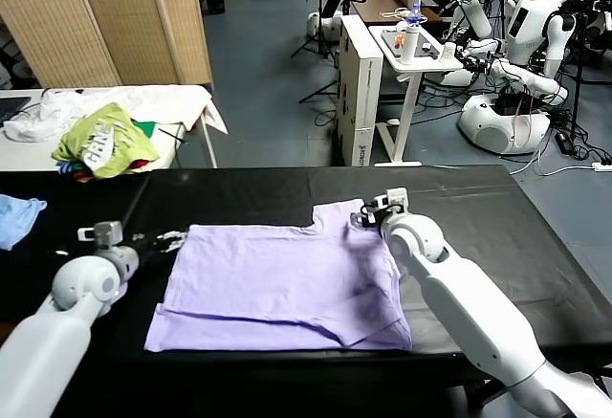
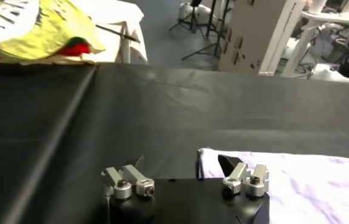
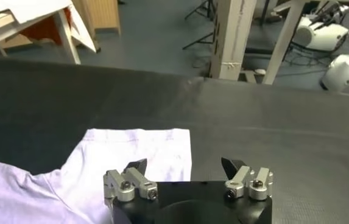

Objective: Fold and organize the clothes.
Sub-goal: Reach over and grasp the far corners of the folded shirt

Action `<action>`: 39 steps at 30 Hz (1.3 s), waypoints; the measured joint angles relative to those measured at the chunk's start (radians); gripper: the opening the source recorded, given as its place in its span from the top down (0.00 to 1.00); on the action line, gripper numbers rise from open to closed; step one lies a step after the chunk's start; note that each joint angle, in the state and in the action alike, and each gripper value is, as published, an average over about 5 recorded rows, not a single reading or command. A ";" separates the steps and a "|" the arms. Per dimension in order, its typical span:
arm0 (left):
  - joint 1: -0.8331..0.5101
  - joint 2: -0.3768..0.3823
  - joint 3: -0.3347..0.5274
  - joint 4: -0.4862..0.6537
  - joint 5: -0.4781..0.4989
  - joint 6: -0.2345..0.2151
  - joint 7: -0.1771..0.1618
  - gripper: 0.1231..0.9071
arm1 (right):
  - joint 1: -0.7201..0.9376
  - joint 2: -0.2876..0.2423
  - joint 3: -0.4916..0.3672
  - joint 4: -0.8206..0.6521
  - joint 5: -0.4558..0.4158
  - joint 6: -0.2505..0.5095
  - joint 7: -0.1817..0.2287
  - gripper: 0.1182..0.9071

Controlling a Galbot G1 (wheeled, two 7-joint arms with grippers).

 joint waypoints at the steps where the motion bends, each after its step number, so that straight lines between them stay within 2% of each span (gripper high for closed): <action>1: -0.002 -0.003 0.004 0.004 0.003 0.000 0.003 0.00 | -0.002 0.001 0.003 0.001 0.003 0.000 0.000 0.00; 5: -0.010 -0.012 0.012 0.016 0.009 -0.004 0.013 0.01 | -0.015 0.003 0.017 0.006 0.019 0.000 0.003 0.00; 13: -0.040 -0.021 0.029 0.031 -0.004 -0.010 0.022 0.10 | -0.030 0.005 0.042 -0.002 0.038 0.000 0.003 0.03; 20: -0.064 -0.027 0.050 0.043 -0.003 -0.009 0.022 0.13 | -0.024 0.015 0.050 -0.024 0.040 0.000 0.000 0.11; 32: -0.066 -0.034 0.060 0.066 0.022 -0.014 0.025 0.34 | -0.020 0.023 0.043 -0.039 0.039 0.000 -0.001 0.25; 33: -0.064 -0.034 0.058 0.069 0.023 -0.015 0.026 0.34 | -0.020 0.024 0.042 -0.039 0.039 0.000 -0.001 0.27; 35: -0.060 -0.034 0.055 0.073 0.024 -0.017 0.027 0.37 | -0.020 0.025 0.041 -0.041 0.038 0.001 -0.002 0.38; 36: -0.058 -0.033 0.054 0.074 0.024 -0.018 0.028 0.39 | -0.020 0.025 0.041 -0.042 0.038 0.001 -0.003 0.46; 39: -0.052 -0.033 0.052 0.072 0.025 -0.019 0.028 0.55 | -0.020 0.029 0.042 -0.049 0.038 0.001 -0.005 0.72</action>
